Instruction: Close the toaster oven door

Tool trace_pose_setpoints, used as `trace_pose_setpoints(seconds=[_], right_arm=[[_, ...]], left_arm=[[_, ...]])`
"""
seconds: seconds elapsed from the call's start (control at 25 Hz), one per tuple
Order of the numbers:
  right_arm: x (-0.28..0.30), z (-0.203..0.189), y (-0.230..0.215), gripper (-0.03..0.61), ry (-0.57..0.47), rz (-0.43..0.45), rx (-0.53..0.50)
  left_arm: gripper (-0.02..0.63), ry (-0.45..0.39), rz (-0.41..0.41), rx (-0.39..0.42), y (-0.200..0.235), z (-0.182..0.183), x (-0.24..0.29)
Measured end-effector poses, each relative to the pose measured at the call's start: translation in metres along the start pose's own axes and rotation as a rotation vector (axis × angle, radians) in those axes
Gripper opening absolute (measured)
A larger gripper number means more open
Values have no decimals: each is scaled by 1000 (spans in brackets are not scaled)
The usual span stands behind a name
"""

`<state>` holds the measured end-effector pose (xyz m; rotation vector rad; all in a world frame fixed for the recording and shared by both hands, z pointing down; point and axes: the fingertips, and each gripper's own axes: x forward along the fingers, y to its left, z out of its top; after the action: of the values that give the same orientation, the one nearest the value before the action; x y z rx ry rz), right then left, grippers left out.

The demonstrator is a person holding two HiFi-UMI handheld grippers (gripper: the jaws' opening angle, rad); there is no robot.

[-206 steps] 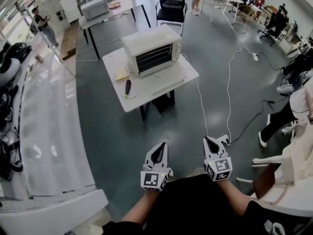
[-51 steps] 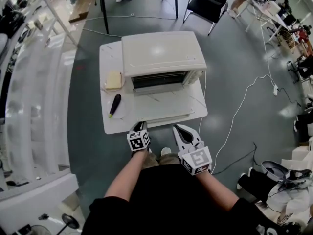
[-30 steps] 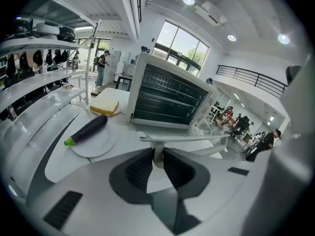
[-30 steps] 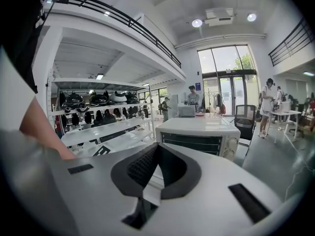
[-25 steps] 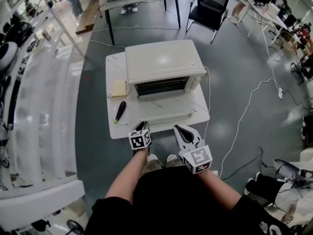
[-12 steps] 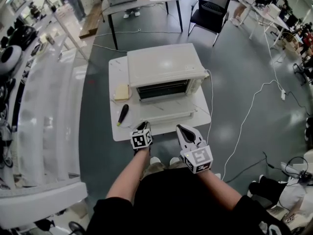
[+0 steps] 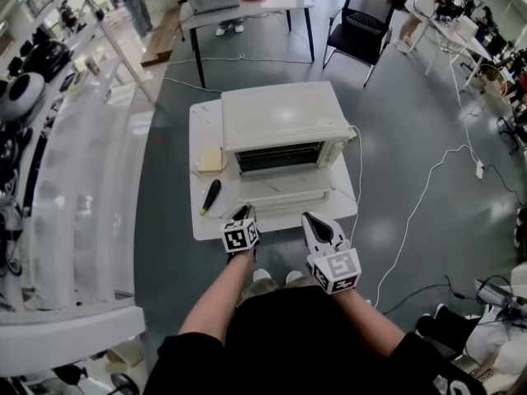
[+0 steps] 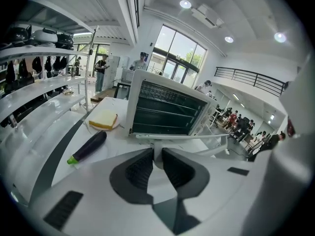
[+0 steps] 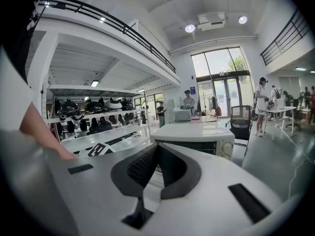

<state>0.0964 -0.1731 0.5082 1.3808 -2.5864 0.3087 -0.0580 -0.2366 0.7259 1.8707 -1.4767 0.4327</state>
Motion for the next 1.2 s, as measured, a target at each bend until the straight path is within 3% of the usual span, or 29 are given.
trace_pose_setpoints(seconds=[0.24,0.48,0.76,1.2], right_arm=[[8,5,-4,21,-6,9,3],[14,7,-12,21,-6,5,3],[20,10,-21,21,-9,-11,7],[35,16,-24,21,-33,-3,92]], left_arm=[[77,-25,16,24,-3,19,0],[77,19,46,26,-4,25,2],[77,3,40,24,-4,39,1],[78,-18,37,5,-4,66,5]])
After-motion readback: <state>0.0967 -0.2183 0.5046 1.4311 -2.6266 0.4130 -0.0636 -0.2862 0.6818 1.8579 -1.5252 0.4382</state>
